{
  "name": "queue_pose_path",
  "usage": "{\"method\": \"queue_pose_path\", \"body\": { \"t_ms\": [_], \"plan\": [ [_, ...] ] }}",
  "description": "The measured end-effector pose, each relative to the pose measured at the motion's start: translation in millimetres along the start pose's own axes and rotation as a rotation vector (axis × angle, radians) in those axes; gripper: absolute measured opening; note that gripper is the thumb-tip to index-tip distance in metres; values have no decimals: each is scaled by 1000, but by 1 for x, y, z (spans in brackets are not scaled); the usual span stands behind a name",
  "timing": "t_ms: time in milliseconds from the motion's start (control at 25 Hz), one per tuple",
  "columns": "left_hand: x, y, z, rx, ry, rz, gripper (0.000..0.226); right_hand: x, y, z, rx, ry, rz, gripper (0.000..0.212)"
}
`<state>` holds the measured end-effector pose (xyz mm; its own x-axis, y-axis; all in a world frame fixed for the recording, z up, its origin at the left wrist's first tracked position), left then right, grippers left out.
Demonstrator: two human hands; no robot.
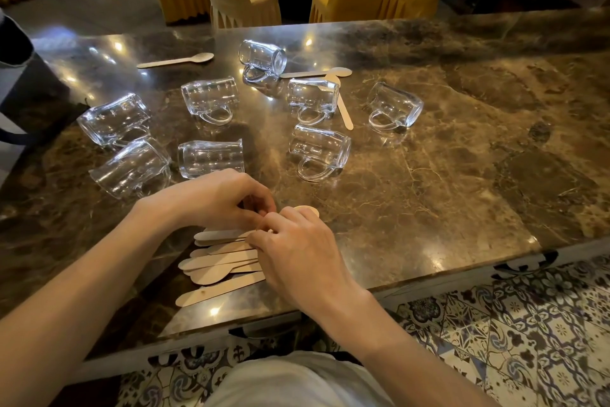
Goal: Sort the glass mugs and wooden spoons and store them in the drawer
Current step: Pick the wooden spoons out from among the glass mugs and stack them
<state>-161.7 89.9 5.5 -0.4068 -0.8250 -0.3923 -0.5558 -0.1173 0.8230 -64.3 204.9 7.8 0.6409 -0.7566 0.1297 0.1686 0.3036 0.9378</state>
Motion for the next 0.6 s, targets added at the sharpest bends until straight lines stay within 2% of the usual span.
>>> {"method": "queue_pose_path", "body": {
  "t_ms": [160,400,600],
  "plan": [
    [-3,4,1,9,-11,23,21,-7,2,2,-41,-13,31,12],
    [-15,34,9,-178,-47,-36,20,-32,19,12,-113,-95,178,17],
    [-18,56,17,-231,-61,-51,21,-61,37,20,-198,-179,202,17]
  ]
}}
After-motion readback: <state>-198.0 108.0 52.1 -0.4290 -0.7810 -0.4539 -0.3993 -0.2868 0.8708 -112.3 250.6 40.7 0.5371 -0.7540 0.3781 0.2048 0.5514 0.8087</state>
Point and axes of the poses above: each hand's wrist, its own z-axis towards the middle knuckle, its own y-axis out of the back of the hand, x = y × z, the point moved 3 cm from there along z, towards the middle knuckle, and after that the axes turned 12 degrees about y, right-handed, at the moved point
